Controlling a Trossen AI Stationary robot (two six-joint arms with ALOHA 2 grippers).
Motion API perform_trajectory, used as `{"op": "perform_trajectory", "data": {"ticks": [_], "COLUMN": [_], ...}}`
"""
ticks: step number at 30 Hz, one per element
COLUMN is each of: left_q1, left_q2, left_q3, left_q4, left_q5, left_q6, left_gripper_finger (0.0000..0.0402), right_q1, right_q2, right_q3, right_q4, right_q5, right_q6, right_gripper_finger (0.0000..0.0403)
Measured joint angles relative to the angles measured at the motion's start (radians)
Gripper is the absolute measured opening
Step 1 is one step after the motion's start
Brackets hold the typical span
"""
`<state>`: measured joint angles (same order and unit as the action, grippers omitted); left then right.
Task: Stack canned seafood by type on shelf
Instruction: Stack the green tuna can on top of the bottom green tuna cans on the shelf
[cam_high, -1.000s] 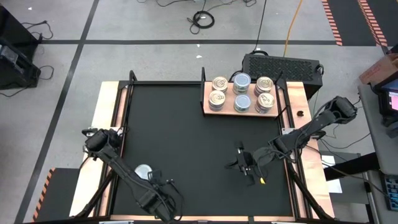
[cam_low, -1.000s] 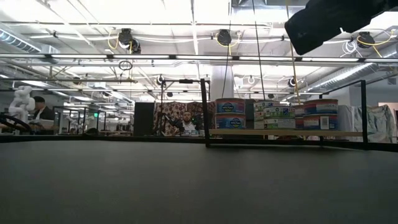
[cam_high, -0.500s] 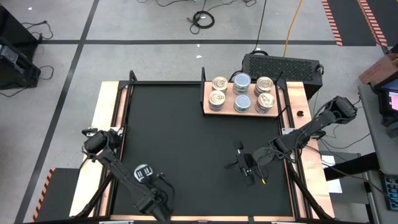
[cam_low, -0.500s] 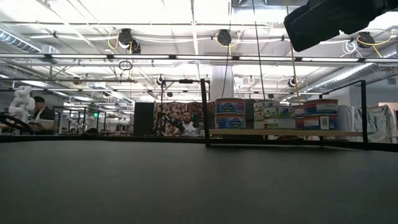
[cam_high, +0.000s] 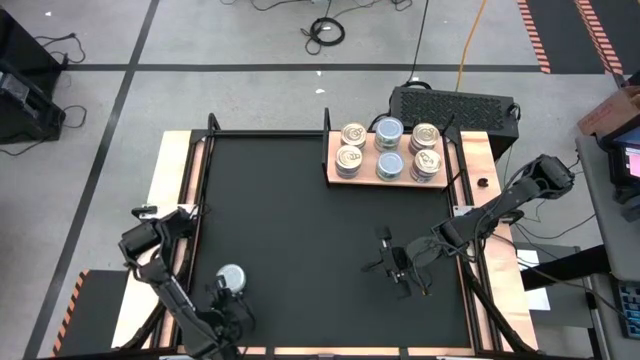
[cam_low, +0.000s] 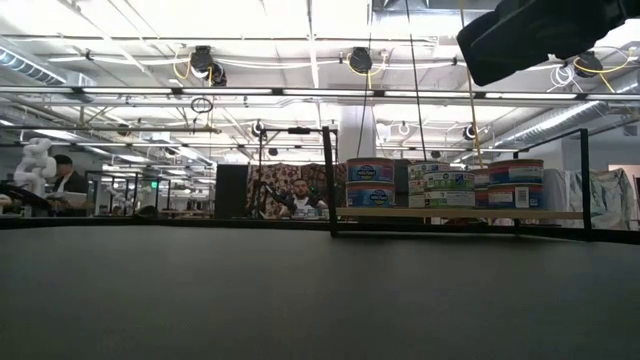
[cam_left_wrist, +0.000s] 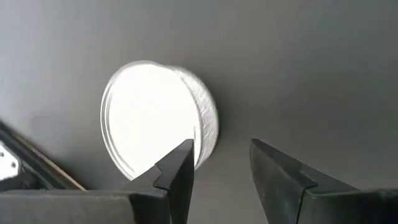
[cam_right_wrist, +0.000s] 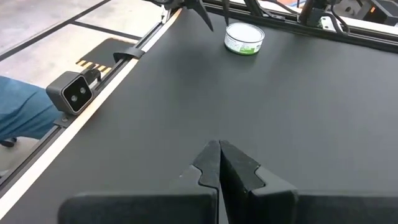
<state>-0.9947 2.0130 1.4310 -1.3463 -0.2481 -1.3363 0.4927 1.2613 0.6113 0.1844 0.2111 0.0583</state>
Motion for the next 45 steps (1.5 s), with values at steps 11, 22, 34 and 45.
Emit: {"op": "perform_trajectory", "data": {"ticks": [11, 22, 34, 45], "left_q1": [-0.061, -0.044, -0.036, -0.025], "left_q2": [-0.001, -0.001, -0.001, -0.002], "left_q3": [-0.104, -0.084, -0.116, -0.153], "left_q4": [0.023, -0.02, 0.035, 0.045], "left_q5": [0.002, -0.047, -0.065, -0.074], "left_q6": [-0.124, 0.007, 0.09, 0.113], "left_gripper_finger": [0.0157, 0.0157, 0.0157, 0.0138], "right_q1": [0.0, 0.0, 0.0, 0.0], "right_q2": [0.0, 0.0, 0.0, 0.0], "right_q3": [0.0, 0.0, 0.0, 0.0], "right_q4": [-0.007, -0.009, -0.009, -0.009], "right_q5": [0.0, 0.001, 0.001, 0.002], "right_q6": [-0.003, -0.017, -0.018, -0.018], "right_gripper_finger": [0.0, 0.0, 0.0, 0.0]}}
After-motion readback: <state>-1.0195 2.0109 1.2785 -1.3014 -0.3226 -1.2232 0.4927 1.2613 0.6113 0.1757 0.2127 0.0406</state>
